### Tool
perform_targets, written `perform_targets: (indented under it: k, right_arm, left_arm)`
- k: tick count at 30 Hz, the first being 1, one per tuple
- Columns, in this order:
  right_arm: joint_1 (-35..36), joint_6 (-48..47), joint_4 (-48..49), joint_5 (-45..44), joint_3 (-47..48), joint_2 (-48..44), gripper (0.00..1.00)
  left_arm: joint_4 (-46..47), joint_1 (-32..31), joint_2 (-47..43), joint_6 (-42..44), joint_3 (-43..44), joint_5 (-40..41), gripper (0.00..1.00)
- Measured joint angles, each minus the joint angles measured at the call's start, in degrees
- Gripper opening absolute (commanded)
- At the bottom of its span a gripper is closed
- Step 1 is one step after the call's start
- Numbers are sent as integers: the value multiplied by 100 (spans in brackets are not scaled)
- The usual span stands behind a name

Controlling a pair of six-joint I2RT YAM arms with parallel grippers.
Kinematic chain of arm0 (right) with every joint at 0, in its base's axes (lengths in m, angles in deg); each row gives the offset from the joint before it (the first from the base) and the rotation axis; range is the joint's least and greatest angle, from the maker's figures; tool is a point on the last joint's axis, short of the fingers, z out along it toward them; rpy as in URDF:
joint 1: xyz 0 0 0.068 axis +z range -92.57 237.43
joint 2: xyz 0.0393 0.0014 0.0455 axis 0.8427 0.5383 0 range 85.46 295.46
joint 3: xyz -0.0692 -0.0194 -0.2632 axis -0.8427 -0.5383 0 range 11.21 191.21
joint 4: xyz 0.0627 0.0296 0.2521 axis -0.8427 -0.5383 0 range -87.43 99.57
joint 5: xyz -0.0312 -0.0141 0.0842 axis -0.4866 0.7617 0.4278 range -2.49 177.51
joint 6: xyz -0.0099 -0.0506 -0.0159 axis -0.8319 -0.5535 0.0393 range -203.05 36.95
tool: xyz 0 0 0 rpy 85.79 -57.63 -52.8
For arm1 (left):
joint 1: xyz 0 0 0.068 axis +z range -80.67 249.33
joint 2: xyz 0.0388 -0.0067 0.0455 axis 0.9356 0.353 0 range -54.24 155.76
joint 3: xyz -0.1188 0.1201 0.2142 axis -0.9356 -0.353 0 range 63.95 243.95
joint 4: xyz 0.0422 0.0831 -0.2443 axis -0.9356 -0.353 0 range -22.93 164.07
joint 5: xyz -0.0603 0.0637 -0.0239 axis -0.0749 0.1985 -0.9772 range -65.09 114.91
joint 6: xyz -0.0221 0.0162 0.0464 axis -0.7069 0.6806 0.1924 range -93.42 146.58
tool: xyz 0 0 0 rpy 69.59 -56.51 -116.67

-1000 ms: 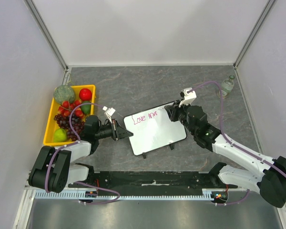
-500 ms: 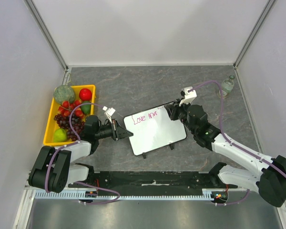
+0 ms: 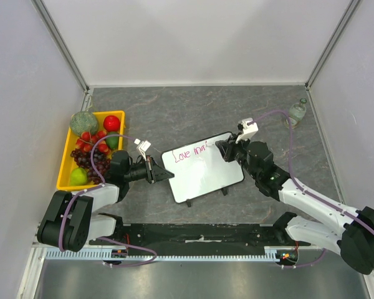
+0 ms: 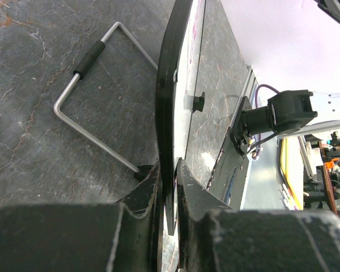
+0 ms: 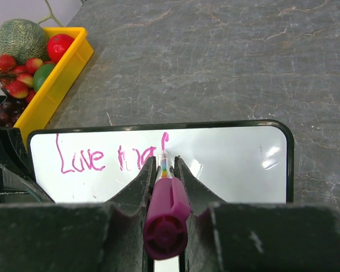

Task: Write a sentence on the whiteboard
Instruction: Write on the whiteboard with the whiteboard.

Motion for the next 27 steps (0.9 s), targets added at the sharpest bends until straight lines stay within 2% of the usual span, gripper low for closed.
perform_targets:
  k: [12,27]
  right_arm:
    - [-2,66,-17,210,-345,-306,0]
    - [0,92,-7,157,-269,-232,0]
  left_arm:
    - [0,0,0,0,0,0,2]
    - [0,0,0,-2,0,0,2]
